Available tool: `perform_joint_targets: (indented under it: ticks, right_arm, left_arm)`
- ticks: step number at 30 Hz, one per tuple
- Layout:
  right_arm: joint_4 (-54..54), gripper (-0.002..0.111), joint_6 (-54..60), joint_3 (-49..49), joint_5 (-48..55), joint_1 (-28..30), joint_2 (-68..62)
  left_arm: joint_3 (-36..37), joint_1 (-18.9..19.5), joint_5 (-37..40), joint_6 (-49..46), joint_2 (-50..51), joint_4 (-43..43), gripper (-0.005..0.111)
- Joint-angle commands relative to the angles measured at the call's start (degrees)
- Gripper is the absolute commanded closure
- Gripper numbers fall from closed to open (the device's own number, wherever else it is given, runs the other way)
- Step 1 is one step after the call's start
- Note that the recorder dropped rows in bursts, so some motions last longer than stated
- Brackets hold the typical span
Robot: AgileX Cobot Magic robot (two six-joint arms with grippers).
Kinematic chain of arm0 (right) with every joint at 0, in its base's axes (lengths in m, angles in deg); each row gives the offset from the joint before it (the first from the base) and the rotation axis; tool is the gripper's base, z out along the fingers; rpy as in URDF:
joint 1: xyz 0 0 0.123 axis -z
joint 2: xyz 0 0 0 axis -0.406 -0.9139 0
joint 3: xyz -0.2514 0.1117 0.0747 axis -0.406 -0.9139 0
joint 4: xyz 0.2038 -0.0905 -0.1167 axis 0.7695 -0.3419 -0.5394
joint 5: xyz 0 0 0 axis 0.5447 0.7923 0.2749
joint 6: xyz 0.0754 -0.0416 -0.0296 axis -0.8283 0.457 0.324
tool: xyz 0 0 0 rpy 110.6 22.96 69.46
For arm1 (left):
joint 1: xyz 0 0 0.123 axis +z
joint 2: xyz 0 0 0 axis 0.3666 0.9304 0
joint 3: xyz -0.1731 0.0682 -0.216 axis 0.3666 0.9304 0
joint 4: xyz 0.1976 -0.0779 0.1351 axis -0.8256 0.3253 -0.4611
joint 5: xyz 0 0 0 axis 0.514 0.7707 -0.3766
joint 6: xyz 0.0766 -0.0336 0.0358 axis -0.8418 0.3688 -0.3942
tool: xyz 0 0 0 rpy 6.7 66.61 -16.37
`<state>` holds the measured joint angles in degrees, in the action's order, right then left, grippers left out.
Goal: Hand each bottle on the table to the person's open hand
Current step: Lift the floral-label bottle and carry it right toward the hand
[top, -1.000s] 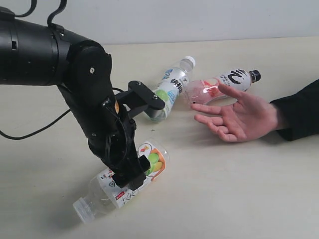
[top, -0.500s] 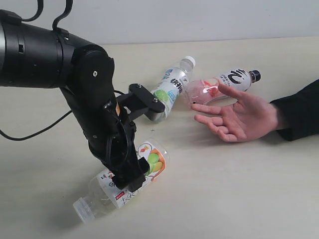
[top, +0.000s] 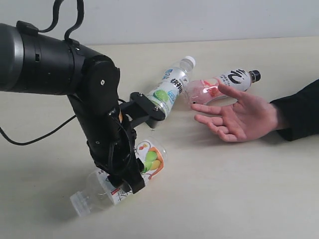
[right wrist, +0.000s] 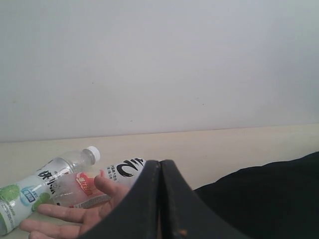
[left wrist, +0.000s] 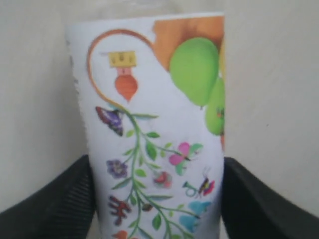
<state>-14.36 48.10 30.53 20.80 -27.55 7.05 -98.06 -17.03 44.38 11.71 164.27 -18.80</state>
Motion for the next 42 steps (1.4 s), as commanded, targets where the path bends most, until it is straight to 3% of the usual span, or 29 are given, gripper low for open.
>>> perform_joint_targets:
  ticks: [1,4,13,18,23,29,33,37,39,42]
  right_arm:
    - [0.0,0.108,0.2,-0.3,-0.2,0.2,0.4]
    - [0.0,0.108,0.2,-0.3,-0.2,0.2,0.4]
    - [0.0,0.108,0.2,-0.3,-0.2,0.2,0.4]
    - [0.0,0.108,0.2,-0.3,-0.2,0.2,0.4]
    - [0.0,0.108,0.2,-0.3,-0.2,0.2,0.4]
    - [0.0,0.108,0.2,-0.3,-0.2,0.2,0.4]
    - [0.0,0.108,0.2,-0.3,-0.2,0.2,0.4]
    - [0.0,0.108,0.2,-0.3,-0.2,0.2,0.4]
    - [0.0,0.108,0.2,-0.3,-0.2,0.2,0.4]
    - [0.0,0.108,0.2,-0.3,-0.2,0.2,0.4]
  left_arm:
    - [-0.4,-0.2,0.1,-2.0,0.3,-0.8,0.076]
    - [-1.2,-0.2,1.3,-2.9,0.3,-1.9,0.107]
    - [-16.5,-0.2,20.5,-1.7,-1.7,-2.5,0.107]
    - [-24.8,-0.2,20.9,-1.7,-1.8,-2.5,0.107]
    - [-28.7,-1.5,19.1,-4.4,-1.8,-2.1,0.107]
    - [-29.5,-4.2,18.3,-23.5,-1.8,-3.4,0.107]
    - [-29.5,-6.0,12.0,-35.4,-1.7,-3.4,0.107]
    - [-29.6,-7.4,4.4,-59.1,0.4,-4.4,0.107]
    - [-30.3,-7.7,2.2,-62.6,2.8,-5.0,0.107]
    - [-32.6,-9.3,2.2,-63.5,6.9,-14.6,0.107]
